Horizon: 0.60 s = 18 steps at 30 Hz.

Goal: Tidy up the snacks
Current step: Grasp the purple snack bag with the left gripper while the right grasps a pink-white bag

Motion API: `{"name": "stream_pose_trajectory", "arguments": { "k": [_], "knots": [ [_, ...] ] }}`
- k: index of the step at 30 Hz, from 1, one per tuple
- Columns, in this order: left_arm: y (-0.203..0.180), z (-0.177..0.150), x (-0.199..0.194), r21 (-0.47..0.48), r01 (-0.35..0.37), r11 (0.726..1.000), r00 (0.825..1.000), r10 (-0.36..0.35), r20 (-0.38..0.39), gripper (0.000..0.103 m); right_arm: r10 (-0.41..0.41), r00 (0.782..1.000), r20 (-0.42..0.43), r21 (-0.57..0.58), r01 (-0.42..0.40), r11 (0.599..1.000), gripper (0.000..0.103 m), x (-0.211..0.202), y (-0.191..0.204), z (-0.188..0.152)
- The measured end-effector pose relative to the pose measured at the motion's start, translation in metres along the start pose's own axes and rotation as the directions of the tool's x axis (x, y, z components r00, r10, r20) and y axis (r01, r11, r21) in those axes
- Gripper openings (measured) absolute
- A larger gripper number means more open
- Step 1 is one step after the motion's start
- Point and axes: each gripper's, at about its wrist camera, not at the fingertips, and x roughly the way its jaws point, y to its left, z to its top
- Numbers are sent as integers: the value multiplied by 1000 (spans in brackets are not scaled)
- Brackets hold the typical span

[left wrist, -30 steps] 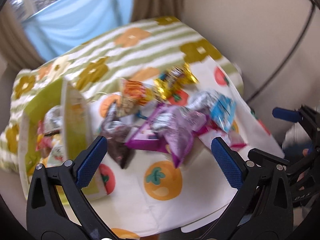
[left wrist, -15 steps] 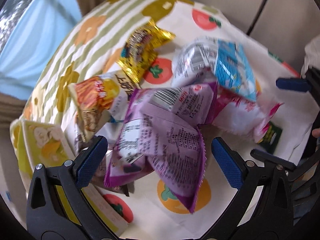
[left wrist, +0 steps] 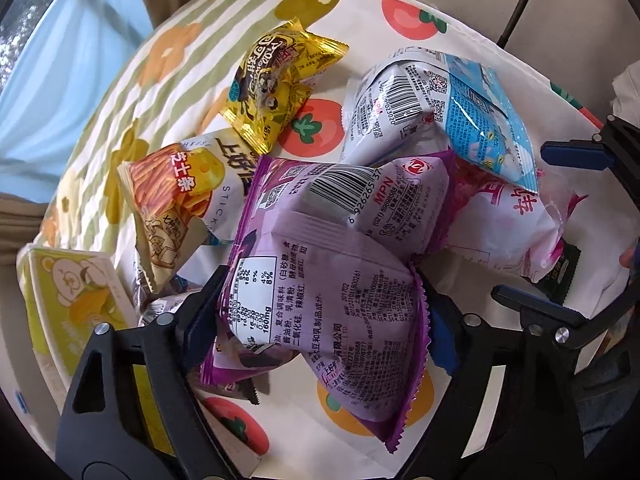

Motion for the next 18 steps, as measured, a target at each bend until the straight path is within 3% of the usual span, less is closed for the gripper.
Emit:
{"name": "stream_pose_trajectory", "arguments": {
  "k": [7, 9, 18],
  "knots": [
    [3, -7, -8, -14, 3, 1000, 1000, -2, 22, 70, -1, 1000, 8, -23, 1, 1000, 98, 3, 1, -1],
    [4, -8, -11, -17, 0, 1000, 1000, 0, 29, 69, -2, 1000, 5, -33, 2, 999, 86, 6, 1, 0],
    [3, -13, -24, -59, -3, 998, 999, 6, 50, 69, -10, 1000, 0, -55, 10, 998, 60, 9, 6, -2]
  ]
}}
